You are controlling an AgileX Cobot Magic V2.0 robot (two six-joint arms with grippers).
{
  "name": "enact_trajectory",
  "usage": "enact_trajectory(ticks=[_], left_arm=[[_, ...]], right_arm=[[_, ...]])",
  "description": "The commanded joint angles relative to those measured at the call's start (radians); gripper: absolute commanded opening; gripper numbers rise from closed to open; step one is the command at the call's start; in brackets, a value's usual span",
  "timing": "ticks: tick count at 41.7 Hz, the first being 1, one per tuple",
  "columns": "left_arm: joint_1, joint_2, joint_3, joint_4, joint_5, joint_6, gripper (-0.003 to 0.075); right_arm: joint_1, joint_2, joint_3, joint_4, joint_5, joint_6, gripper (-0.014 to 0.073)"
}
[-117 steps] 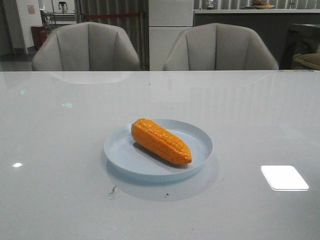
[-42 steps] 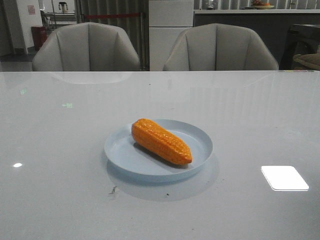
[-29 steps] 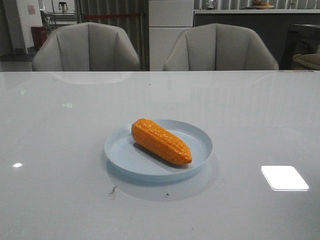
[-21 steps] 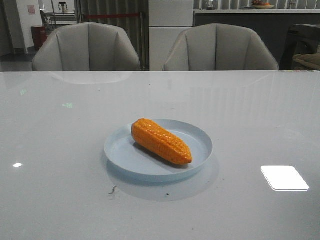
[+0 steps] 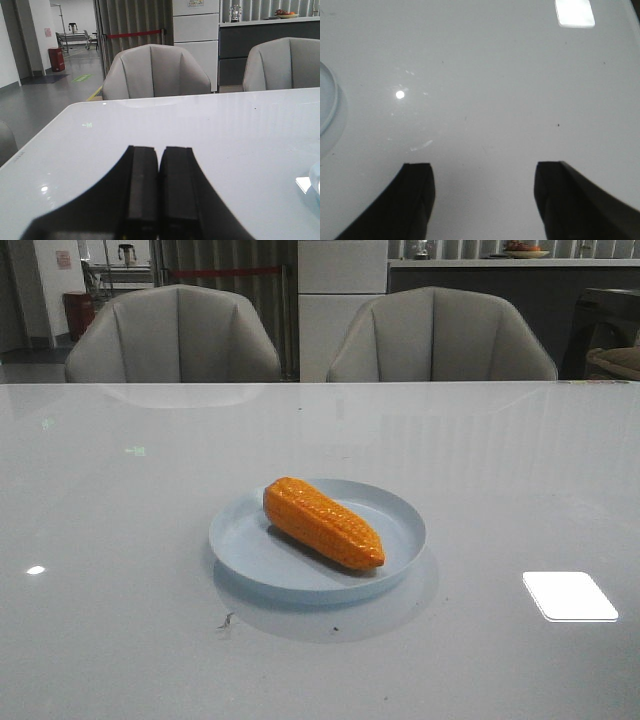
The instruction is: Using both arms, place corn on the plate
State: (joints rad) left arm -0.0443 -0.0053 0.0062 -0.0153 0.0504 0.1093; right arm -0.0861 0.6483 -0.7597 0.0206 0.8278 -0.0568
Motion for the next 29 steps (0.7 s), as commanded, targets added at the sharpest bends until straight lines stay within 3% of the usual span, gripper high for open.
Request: enact_trajectory(ticks=[1,9,18,22,29], left_arm=[[-0.009,-0.018,0.037,-0.001,-0.077,-0.004,0.0088],[-0.009,-0.018,0.037,-0.001,-0.077,-0.004,0.0088],[-0.009,-0.018,0.037,-0.001,-0.077,-0.004,0.0088],[-0.009,-0.018,0.037,-0.001,-0.077,-0.004,0.0088],[-0.009,-0.018,0.037,-0.001,-0.077,-0.004,0.0088]], right_arm=[[0.053,-0.056,-0.027,-0.026,-0.063,0.001,0.0521],[0.178,-0.179,-0.027,-0.026,-0.065,0.001,0.0375],[0.207,-0.300,-0.018,-0.026,-0.084,0.001,0.0188],[0.207,-0.353,0.030,-0.026,-0.160,0.001,0.0128],[0.207,-0.451,0.223,-0.026,-0.443,0.001,0.0052]])
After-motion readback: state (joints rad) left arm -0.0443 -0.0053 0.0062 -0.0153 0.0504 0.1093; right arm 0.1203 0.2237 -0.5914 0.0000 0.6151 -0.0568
